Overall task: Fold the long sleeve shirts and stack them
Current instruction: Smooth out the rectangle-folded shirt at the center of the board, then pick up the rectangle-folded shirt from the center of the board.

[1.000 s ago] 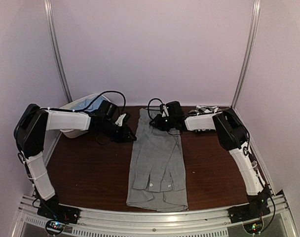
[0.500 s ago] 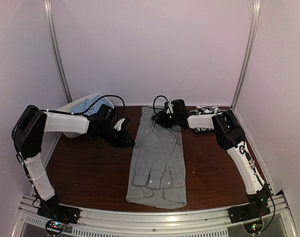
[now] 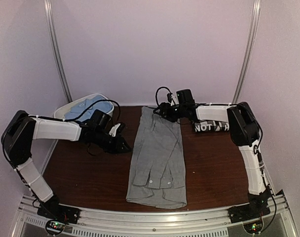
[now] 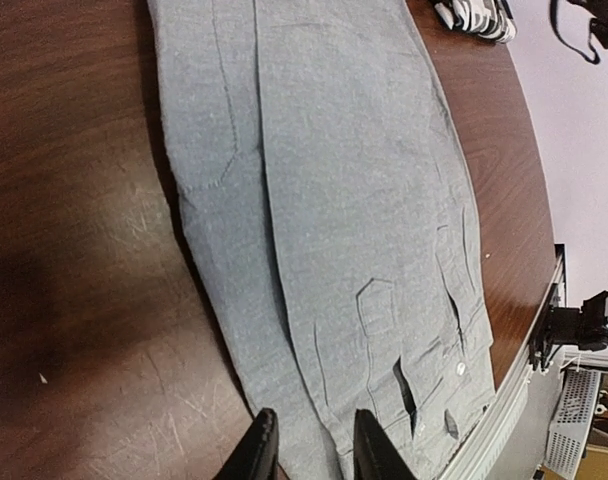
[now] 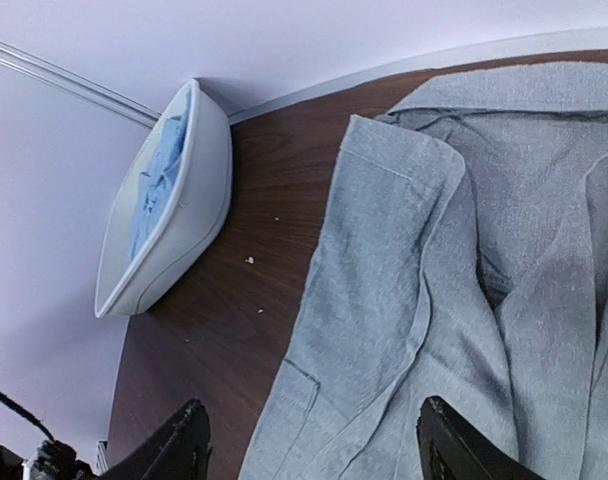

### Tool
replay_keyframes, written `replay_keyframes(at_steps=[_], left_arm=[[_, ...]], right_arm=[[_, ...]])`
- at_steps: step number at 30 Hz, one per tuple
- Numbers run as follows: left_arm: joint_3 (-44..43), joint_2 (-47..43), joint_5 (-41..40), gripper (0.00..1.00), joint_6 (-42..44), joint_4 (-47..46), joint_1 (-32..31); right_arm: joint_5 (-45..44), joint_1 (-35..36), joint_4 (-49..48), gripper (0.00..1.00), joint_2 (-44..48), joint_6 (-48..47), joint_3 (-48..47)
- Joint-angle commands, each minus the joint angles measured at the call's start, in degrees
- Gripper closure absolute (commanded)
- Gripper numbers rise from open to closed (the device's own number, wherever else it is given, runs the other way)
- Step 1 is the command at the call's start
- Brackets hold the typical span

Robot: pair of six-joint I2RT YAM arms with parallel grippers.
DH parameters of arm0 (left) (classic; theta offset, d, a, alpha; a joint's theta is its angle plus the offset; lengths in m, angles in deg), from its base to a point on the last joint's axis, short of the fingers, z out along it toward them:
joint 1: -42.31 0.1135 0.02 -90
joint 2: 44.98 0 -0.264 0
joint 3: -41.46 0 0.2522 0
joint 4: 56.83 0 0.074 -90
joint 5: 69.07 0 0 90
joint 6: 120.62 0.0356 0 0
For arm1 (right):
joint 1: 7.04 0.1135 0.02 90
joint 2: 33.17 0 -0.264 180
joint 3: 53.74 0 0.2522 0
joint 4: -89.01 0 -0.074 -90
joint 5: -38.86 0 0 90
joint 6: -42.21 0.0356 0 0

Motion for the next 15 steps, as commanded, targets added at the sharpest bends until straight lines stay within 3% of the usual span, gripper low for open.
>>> replay_keyframes(at_steps=[1, 15], left_arm=[[3.4, -4.5, 1.7, 0.73, -1.0, -2.4, -0.4], [14.6, -11.9, 5.5, 0.72, -5.2, -4.4, -2.4]], right_arm=[[-2.1, 0.9, -1.7, 0.27, 13.4, -2.8, 11.9], [-7.1, 4.9, -2.4, 0.30, 46.0, -0.1, 53.0]])
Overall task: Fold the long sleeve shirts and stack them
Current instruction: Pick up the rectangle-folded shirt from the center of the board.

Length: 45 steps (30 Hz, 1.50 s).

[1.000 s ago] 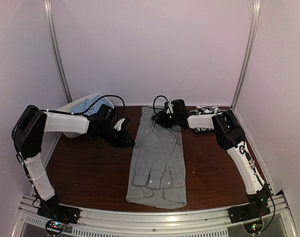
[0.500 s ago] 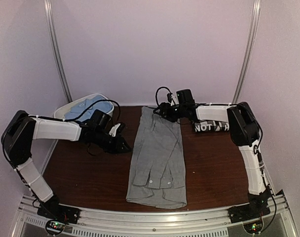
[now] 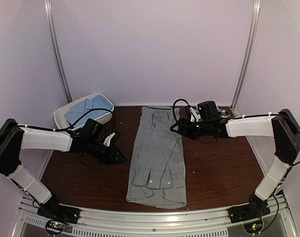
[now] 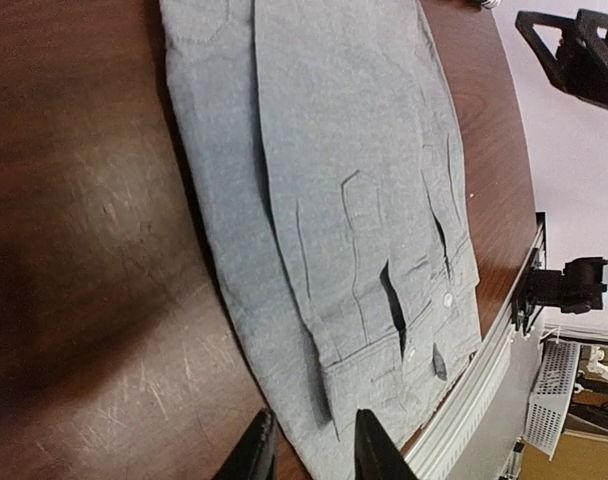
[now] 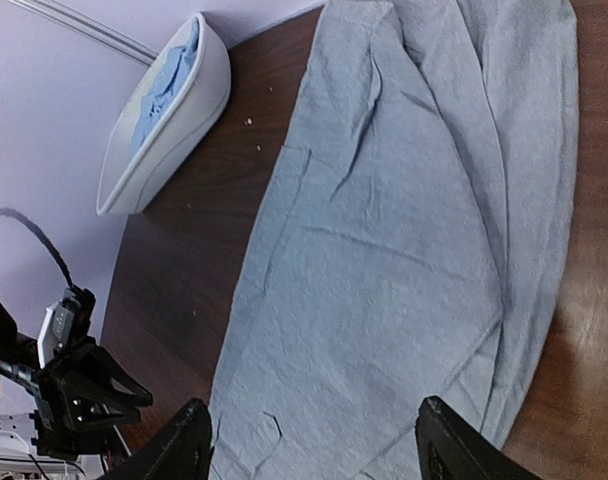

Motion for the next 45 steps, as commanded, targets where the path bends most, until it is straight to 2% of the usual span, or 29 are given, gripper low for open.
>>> replay_keyframes(at_steps=[1, 9, 13, 24, 36, 45], left_arm=[[3.2, -2.4, 2.4, 0.72, -1.9, -2.4, -1.5], [6.0, -3.2, 1.8, 0.67, -5.0, -3.4, -5.8], [6.8, -3.1, 1.8, 0.60, -5.5, -3.3, -7.1], [7.7, 0.3, 3.0, 0.46, -5.1, -3.3, -8.8], [6.1, 4.4, 3.1, 0.49, -5.3, -2.9, -9.3], [4.2, 7.5, 2.8, 0.53, -5.4, -2.8, -9.9]], right_arm=[[-2.3, 2.4, 0.5, 0.31, 9.8, 2.3, 9.7], [-3.5, 7.6, 3.7, 0.36, 23.4, 8.0, 25.2], [-3.9, 11.0, 3.6, 0.37, 27.0, 11.4, 30.2], [-3.1, 18.3, -1.9, 0.44, 25.7, 18.7, 38.0], [-2.7, 18.9, -6.8, 0.47, 24.8, 21.8, 41.8], [-1.1, 19.2, -15.2, 0.50, 21.7, 25.2, 45.0]])
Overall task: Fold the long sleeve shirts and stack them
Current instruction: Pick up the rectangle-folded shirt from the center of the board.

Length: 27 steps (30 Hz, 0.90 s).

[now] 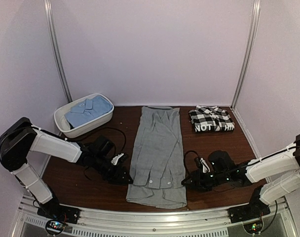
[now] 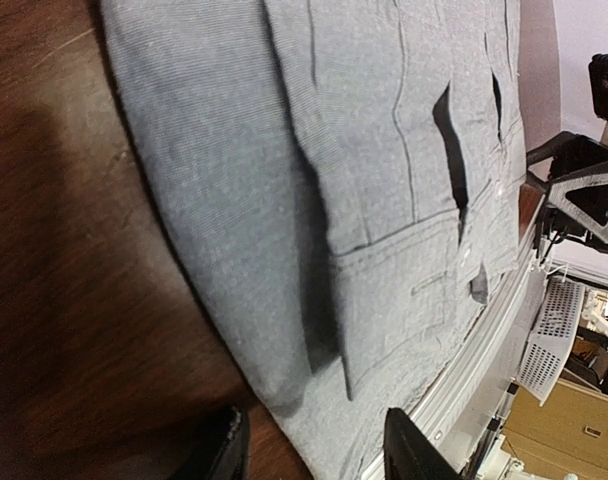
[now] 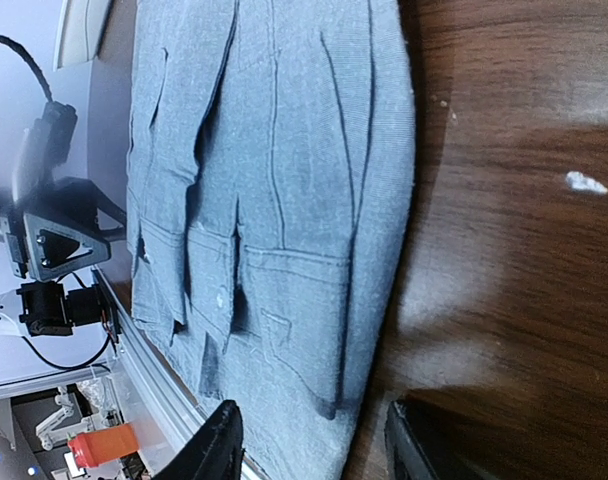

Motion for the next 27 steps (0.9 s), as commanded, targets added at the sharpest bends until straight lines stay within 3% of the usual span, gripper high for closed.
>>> replay_keyframes(at_steps=[1, 9, 13, 20, 23, 27], left_arm=[[-2.1, 3.0, -0.5, 0.55, 0.2, -0.7, -0.7], [-4.2, 6.8, 2.2, 0.66, 0.1, -1.2, -1.1], [-4.9, 7.4, 3.6, 0.74, -0.3, -1.5, -1.7], [-2.9, 6.5, 6.3, 1.00, -3.9, -4.7, -1.8], [-2.5, 5.1, 5.9, 1.00, -4.4, -4.7, -1.8], [-1.5, 2.4, 5.4, 1.00, -5.6, -4.7, -1.9]], right_arm=[[0.6, 0.6, -5.4, 0.50, -2.1, 2.3, 1.9], [0.7, 0.6, -8.2, 0.56, -4.5, 3.0, 2.6], [0.8, 0.6, -10.0, 0.66, -5.3, 3.6, 2.2], [1.3, 0.7, -10.7, 0.90, -5.4, 3.8, 1.8], [1.6, 0.8, -10.6, 1.00, -5.1, 3.7, 1.5], [1.3, 1.7, -9.6, 1.00, -4.2, 3.5, 0.8]])
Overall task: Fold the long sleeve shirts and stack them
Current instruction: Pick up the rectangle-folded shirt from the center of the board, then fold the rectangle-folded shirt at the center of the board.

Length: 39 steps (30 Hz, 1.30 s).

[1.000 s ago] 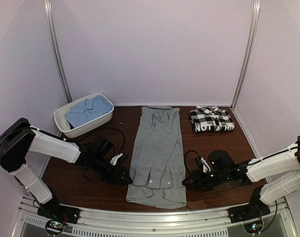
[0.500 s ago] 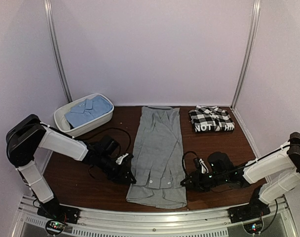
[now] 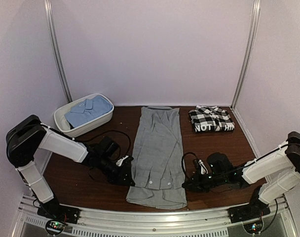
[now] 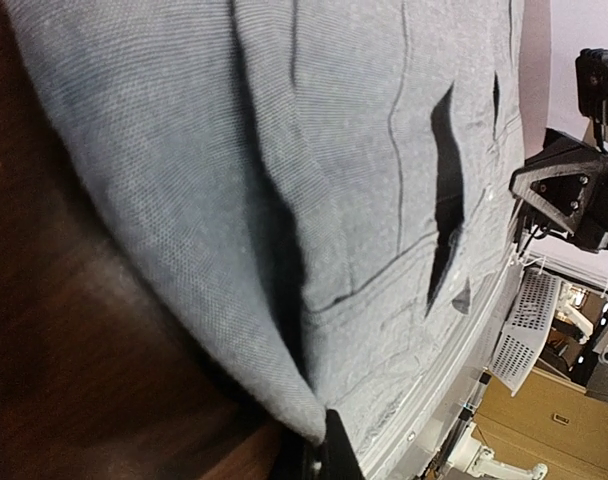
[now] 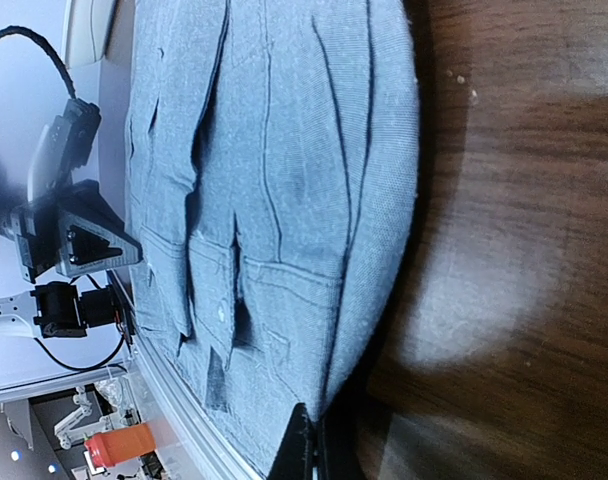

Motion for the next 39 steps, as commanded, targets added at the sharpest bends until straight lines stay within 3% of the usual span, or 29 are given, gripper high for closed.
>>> replay_keyframes(at_steps=[1, 14, 24, 39], left_arm=[[1.6, -4.3, 0.7, 1.00, -1.9, -2.0, -0.5], [-0.4, -9.9, -0.1, 1.00, -4.3, -0.8, -0.4], [-0.4, -9.8, 5.7, 1.00, -17.9, -12.9, 5.5], [-17.0, 8.5, 7.3, 1.00, -21.7, -20.5, 15.6]], right_arm=[[-0.3, 1.4, 0.2, 1.00, 1.6, -0.1, -0.9], [-4.5, 1.3, 9.7, 1.00, 8.1, -2.6, -7.4], [-5.7, -4.8, 7.0, 1.00, 4.9, -3.6, -13.5], [-4.7, -17.4, -2.1, 1.00, -12.0, -5.6, -24.0]])
